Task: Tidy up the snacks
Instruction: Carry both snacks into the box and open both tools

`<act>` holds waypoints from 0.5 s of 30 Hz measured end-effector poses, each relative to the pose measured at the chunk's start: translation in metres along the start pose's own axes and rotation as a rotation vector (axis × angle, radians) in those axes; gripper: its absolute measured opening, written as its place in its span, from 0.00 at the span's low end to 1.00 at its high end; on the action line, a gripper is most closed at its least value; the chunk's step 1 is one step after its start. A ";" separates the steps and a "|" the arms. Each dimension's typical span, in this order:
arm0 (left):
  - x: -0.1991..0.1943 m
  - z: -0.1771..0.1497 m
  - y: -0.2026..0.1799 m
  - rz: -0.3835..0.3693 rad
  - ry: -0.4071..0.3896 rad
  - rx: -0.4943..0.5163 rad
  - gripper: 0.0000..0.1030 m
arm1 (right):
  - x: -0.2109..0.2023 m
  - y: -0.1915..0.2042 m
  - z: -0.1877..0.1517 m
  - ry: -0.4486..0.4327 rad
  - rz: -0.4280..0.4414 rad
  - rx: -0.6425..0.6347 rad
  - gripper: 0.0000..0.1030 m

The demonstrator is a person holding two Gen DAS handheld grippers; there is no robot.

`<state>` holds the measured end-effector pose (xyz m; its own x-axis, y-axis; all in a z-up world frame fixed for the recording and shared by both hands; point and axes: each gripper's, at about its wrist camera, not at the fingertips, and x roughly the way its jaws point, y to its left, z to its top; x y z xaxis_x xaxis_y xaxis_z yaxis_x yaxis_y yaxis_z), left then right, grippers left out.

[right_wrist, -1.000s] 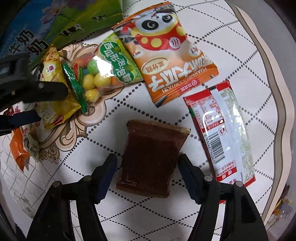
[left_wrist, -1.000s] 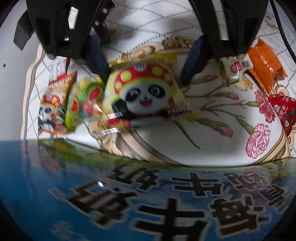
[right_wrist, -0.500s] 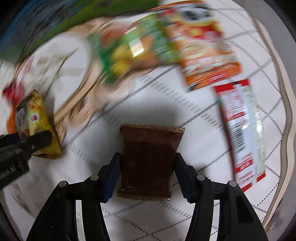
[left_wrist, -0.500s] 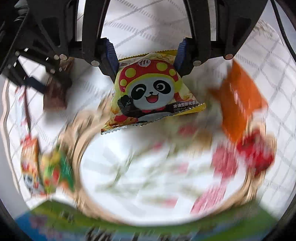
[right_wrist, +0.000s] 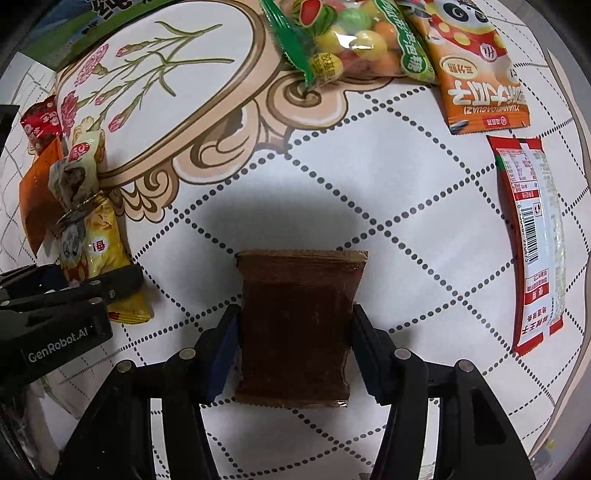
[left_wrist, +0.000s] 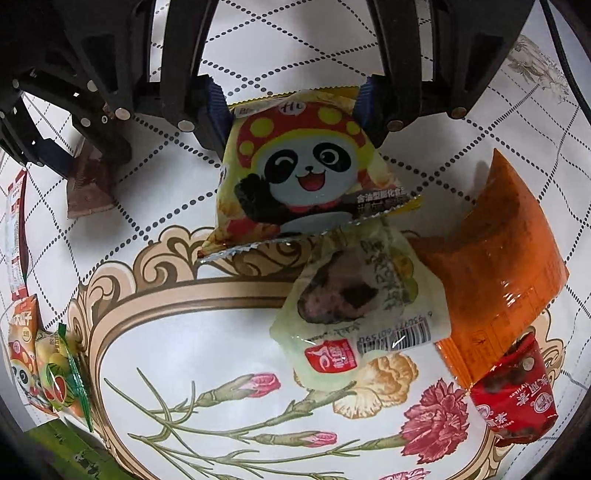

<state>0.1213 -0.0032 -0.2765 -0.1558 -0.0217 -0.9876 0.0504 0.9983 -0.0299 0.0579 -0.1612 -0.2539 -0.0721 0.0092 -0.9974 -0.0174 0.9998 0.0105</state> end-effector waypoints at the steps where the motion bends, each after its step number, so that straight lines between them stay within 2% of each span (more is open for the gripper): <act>1: 0.003 -0.003 -0.005 0.001 -0.003 -0.003 0.52 | 0.000 -0.001 0.000 -0.004 -0.005 0.005 0.59; 3: 0.004 -0.005 -0.007 0.004 -0.012 -0.004 0.51 | 0.004 -0.002 0.000 -0.011 -0.011 0.015 0.59; 4: 0.011 -0.020 -0.006 0.007 -0.016 -0.004 0.50 | 0.004 -0.003 0.000 -0.015 -0.013 0.019 0.58; 7: 0.013 -0.018 -0.013 0.023 -0.030 -0.001 0.49 | 0.007 0.001 -0.003 -0.027 -0.017 0.028 0.57; 12: -0.009 -0.027 -0.018 0.038 -0.075 0.017 0.47 | -0.002 0.003 -0.008 -0.052 -0.016 0.039 0.57; 15: -0.031 -0.034 -0.023 0.035 -0.115 0.035 0.47 | -0.016 -0.003 -0.012 -0.063 0.016 0.055 0.57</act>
<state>0.0917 -0.0240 -0.2404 -0.0395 0.0048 -0.9992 0.0888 0.9961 0.0012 0.0472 -0.1648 -0.2369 -0.0087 0.0250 -0.9997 0.0386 0.9990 0.0246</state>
